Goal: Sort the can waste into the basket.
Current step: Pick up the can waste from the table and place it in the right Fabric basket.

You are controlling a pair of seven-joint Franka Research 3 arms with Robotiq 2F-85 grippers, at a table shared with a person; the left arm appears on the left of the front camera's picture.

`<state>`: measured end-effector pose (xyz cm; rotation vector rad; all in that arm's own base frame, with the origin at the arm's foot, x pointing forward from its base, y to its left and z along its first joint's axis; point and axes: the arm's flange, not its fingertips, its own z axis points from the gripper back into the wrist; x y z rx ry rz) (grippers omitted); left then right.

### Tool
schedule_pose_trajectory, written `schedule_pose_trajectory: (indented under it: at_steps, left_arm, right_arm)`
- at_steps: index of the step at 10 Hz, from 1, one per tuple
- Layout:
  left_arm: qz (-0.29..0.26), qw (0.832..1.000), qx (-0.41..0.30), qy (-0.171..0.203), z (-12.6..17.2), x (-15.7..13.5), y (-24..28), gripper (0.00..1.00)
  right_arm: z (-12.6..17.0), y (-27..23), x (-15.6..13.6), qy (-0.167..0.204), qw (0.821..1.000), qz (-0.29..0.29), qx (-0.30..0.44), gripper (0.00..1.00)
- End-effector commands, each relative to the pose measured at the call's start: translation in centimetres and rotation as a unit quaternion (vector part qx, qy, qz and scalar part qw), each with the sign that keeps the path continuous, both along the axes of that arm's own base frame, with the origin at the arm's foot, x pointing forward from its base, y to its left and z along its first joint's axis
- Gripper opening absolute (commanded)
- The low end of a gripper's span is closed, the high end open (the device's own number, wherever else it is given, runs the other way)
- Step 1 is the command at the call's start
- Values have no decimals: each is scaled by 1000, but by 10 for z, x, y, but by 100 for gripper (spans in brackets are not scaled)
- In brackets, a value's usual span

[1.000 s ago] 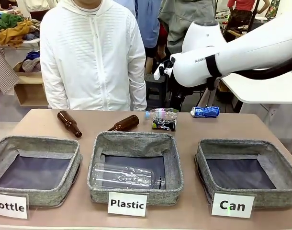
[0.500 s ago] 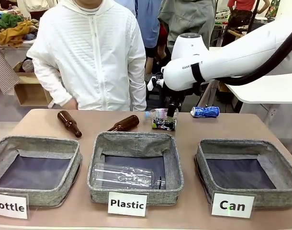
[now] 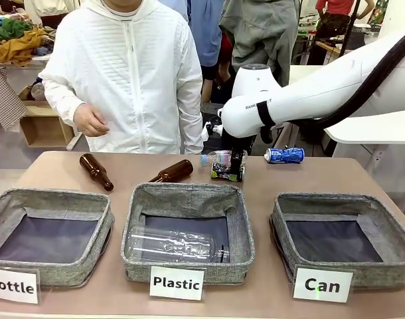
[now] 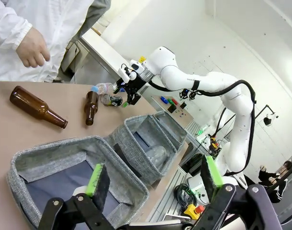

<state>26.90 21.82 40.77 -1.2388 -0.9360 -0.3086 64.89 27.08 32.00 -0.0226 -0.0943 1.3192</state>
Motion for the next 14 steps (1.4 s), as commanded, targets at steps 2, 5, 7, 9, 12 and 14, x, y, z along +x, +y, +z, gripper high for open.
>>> schedule_pose_trajectory:
  at_steps: [2, 5, 7, 9, 12, 14]
  left_arm:
    - [1, 1000, -3, -16, 1, 0, 0, 100]
    - [1, 1000, -3, -16, 1, 0, 0, 100]
    - [1, 1000, -3, -16, 1, 0, 0, 100]
    - [1, 1000, -3, -16, 1, 0, 0, 100]
    - [1, 1000, -3, -16, 1, 0, 0, 100]
    - [1, 1000, -3, -16, 1, 0, 0, 100]
  right_arm:
    - [-5, 2, 15, 19, 999, 17, -19, 100]
    - [-17, 1, 19, 28, 999, 16, -24, 100]
    - [-18, -3, 22, 26, 999, 7, -28, 100]
    - [-17, -5, 20, 33, 999, 8, -27, 40]
    - [-17, -6, 20, 31, 999, 15, -27, 38]
    - [-17, -7, 18, 31, 999, 15, -29, 0]
